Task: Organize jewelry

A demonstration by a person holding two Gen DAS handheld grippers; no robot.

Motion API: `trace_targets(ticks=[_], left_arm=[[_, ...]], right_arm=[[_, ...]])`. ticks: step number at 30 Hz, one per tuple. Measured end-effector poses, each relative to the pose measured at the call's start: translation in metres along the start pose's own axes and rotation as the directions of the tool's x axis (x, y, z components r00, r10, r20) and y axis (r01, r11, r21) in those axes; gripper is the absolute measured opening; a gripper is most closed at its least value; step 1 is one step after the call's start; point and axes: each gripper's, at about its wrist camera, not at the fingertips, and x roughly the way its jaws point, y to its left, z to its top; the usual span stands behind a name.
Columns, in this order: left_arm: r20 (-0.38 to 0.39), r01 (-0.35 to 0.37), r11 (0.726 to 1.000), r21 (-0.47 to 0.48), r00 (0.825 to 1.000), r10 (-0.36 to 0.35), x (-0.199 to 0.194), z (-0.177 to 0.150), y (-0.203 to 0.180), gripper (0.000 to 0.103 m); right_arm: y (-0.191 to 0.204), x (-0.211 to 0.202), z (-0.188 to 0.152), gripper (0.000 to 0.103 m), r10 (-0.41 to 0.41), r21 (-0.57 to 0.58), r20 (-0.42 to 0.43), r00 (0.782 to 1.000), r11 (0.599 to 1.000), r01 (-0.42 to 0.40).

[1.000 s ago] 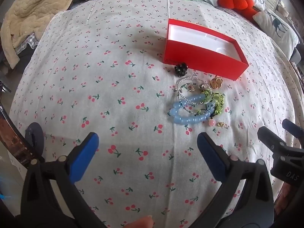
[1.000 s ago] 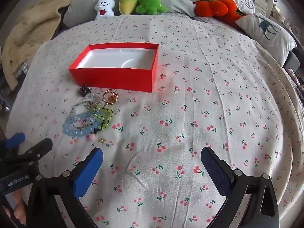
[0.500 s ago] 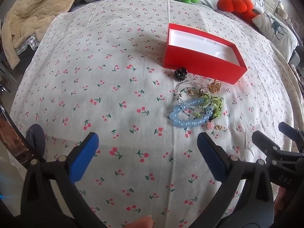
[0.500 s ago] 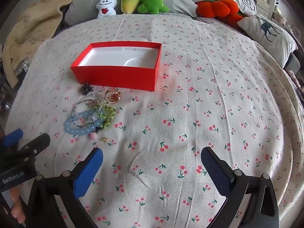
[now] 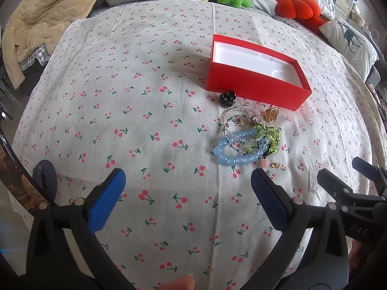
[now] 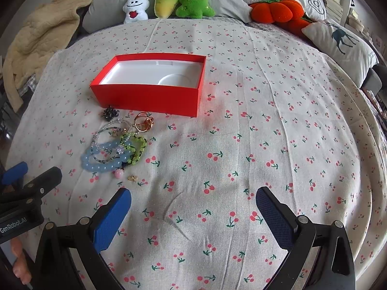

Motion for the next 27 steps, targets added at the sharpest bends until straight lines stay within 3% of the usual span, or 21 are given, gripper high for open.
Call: trace_targets(ticks=[27], left_arm=[[0.018,0.014,1.000,-0.004,1.000,-0.014,-0.0060,0.0029,0.0007,0.103]], right_arm=[[0.0001,-0.0017,-0.0013,0.103,-0.006,0.007,0.015,1.000,1.000,0.006]])
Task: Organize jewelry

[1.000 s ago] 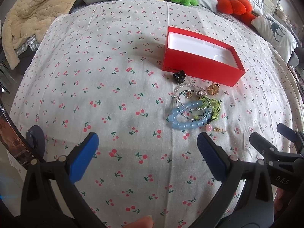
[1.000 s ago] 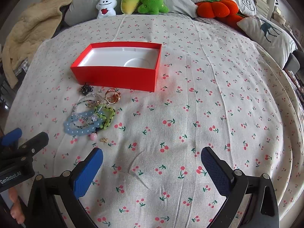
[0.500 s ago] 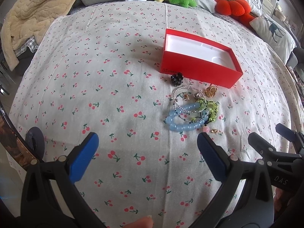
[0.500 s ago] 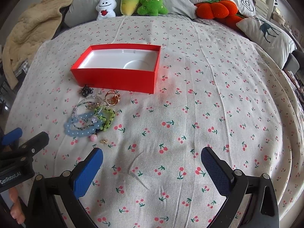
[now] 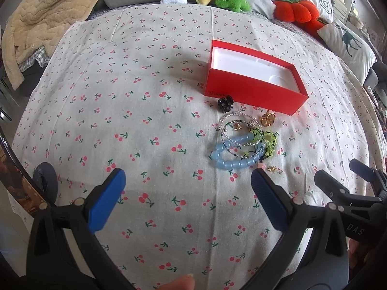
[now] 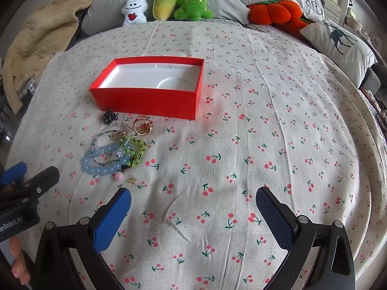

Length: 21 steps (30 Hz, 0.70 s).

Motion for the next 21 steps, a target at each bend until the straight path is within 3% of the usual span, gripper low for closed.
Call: trace_targets(ticks=[21], left_arm=[[0.018,0.002,1.000,0.014,1.000,-0.002,-0.0021,0.0005,-0.0025,0.103]], right_arm=[[0.0000,-0.0012,0.0012,0.103,-0.001,0.001,-0.001,1.000,1.000,0.001]])
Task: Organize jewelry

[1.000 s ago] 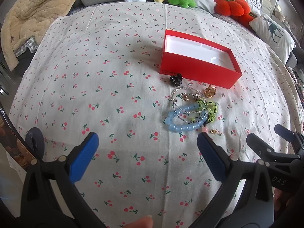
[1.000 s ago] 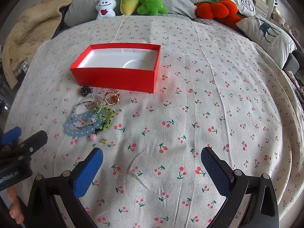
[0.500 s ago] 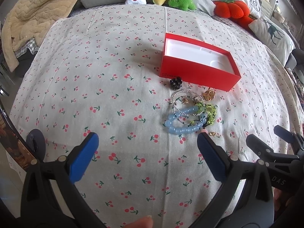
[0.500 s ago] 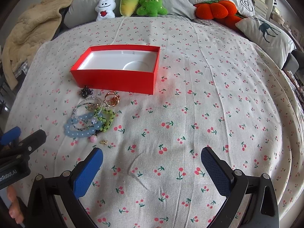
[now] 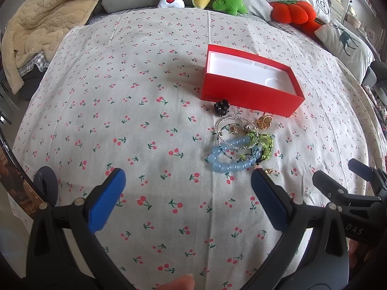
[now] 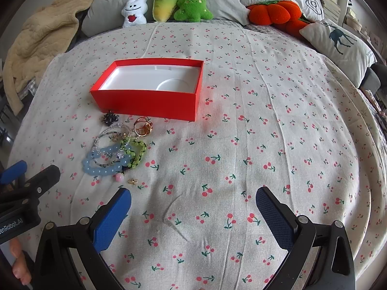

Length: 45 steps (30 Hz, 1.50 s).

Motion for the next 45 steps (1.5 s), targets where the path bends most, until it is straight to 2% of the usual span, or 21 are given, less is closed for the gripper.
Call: trace_targets(ticks=[19,26,30,36,41,45], left_arm=[[-0.025,0.016,1.000,-0.003,1.000,-0.016,0.004,0.003,0.000,0.103],[-0.020,0.020,1.000,-0.016,1.000,-0.020,-0.003,0.022,0.009,0.103],[-0.019,0.010,1.000,0.005,1.000,-0.010,-0.005,0.034,0.015,0.103],[-0.025,-0.014,0.998,0.054,1.000,0.016,0.000,0.050,0.018,0.103],[-0.044,0.029,0.998,0.057,0.999,-0.027,0.009,0.058,0.019,0.103],[-0.059,0.076,0.996,0.042,0.996,-0.074,0.020,0.063,0.021,0.103]], right_arm=[[-0.001,-0.003,0.003,0.103,0.006,0.004,0.003,1.000,1.000,-0.006],[-0.008,-0.005,0.014,0.103,0.025,0.043,-0.018,1.000,0.999,-0.024],[-0.010,-0.002,0.025,0.103,0.049,0.058,-0.055,0.997,0.997,-0.046],[-0.005,-0.007,0.048,0.103,0.056,0.043,-0.056,0.997,0.998,-0.053],[0.006,-0.007,0.067,0.103,0.062,0.009,-0.052,0.997,0.998,-0.061],[0.007,0.001,0.076,0.103,0.100,0.023,-0.054,0.993,0.995,-0.099]])
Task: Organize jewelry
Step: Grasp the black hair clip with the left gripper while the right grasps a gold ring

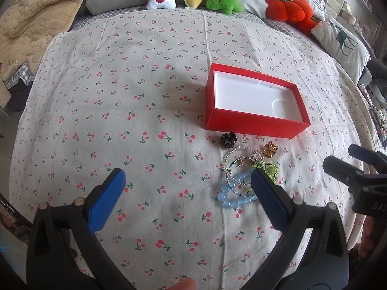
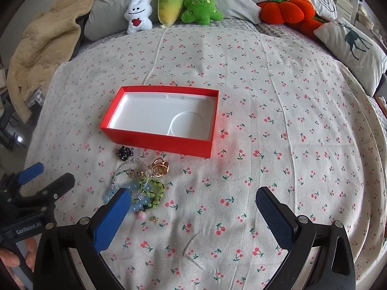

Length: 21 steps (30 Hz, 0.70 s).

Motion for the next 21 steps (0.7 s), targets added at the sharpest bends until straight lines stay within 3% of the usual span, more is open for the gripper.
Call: trace_targets(ticks=[4,6,10,12,15,21], left_arm=[[-0.032,0.087,0.995,-0.045,0.996,-0.088,0.015,0.008,0.008,0.102],[-0.043,0.148,0.987,-0.068,0.988,-0.151,0.022,0.012,0.009,0.096],[-0.064,0.241,0.963,-0.124,0.966,-0.250,0.038,0.015,0.013,0.079],[-0.077,0.266,0.954,-0.138,0.957,-0.278,0.045,0.017,0.013,0.064],[-0.089,0.282,0.949,-0.139,0.951,-0.296,0.054,0.020,0.009,0.052],[-0.108,0.295,0.949,-0.110,0.946,-0.307,0.067,0.024,-0.005,0.045]], right_arm=[[-0.010,0.015,0.003,0.103,0.059,0.048,0.004,0.998,0.997,-0.059],[-0.017,0.027,0.005,0.101,0.104,0.089,-0.024,0.994,0.991,-0.101],[-0.020,0.045,0.010,0.075,0.189,0.115,-0.062,0.980,0.977,-0.181],[-0.019,0.051,0.012,0.068,0.208,0.115,-0.071,0.976,0.973,-0.199],[-0.017,0.058,0.013,0.057,0.233,0.122,-0.084,0.969,0.967,-0.222],[-0.015,0.067,0.018,0.053,0.250,0.148,-0.108,0.962,0.961,-0.233]])
